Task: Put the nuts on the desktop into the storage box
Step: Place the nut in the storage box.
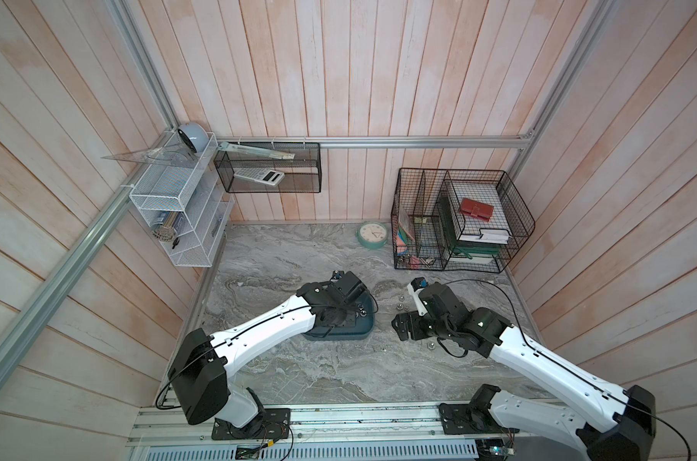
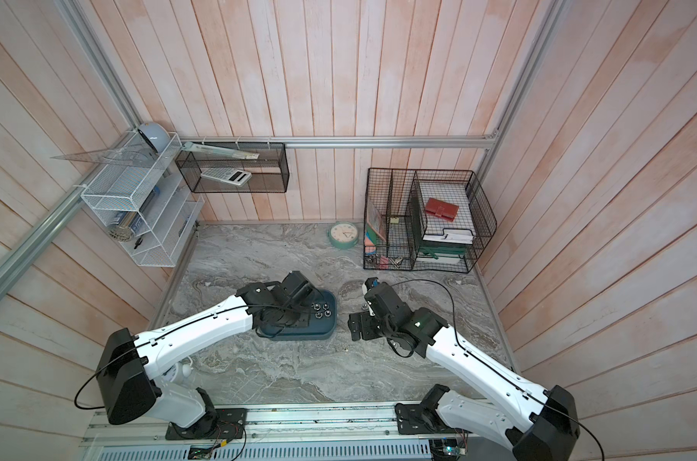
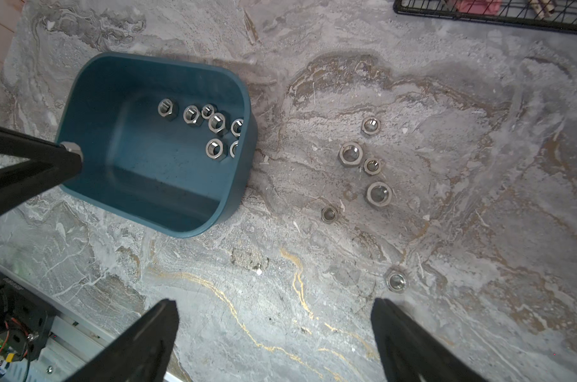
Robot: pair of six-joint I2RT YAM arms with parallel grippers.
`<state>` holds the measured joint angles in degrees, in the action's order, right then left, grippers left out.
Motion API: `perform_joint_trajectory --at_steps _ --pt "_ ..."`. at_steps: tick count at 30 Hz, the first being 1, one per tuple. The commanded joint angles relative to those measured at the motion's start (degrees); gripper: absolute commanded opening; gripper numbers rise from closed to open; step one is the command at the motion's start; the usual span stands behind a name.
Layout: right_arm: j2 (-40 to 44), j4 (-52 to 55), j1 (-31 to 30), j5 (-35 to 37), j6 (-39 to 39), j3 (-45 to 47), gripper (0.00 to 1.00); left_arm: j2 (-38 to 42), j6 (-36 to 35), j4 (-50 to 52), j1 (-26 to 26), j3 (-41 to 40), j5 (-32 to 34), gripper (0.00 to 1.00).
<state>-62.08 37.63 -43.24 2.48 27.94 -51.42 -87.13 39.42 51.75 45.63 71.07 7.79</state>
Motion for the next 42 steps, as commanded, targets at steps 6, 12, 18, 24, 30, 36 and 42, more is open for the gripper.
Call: perform_joint_trajectory --at_steps 6,12,18,24,30,36,42 --pt "-5.9 -2.06 2.98 -2.23 -2.66 -5.46 0.98 -9.03 -8.51 -1.14 -6.59 3.96 -4.49 0.21" --pt "-8.29 -2.29 4.6 -2.79 -2.9 -7.31 0.98 -16.29 -10.46 -3.23 -7.43 5.84 -6.44 0.22" --pt "-9.36 -2.22 5.93 -3.16 -2.94 -8.08 0.98 -20.47 -11.24 -5.02 -8.54 7.23 -8.91 0.23" --pt "-9.94 -2.09 7.04 -3.45 -2.88 -8.09 0.98 -23.98 -11.47 -6.21 -8.55 8.59 -11.21 0.25" --pt "-9.89 -1.94 7.81 -3.23 -2.63 -7.82 0.98 -26.45 -11.91 -6.42 -8.58 10.21 -11.66 0.28" --pt "-9.72 -1.27 8.24 -2.31 -2.29 -7.91 0.98 -26.69 -12.17 -5.65 -8.59 10.93 -11.66 0.49" --pt "-9.8 -0.43 9.06 -0.65 -1.17 -7.82 0.98 -23.54 -11.67 -4.04 -8.69 10.43 -11.13 0.56"
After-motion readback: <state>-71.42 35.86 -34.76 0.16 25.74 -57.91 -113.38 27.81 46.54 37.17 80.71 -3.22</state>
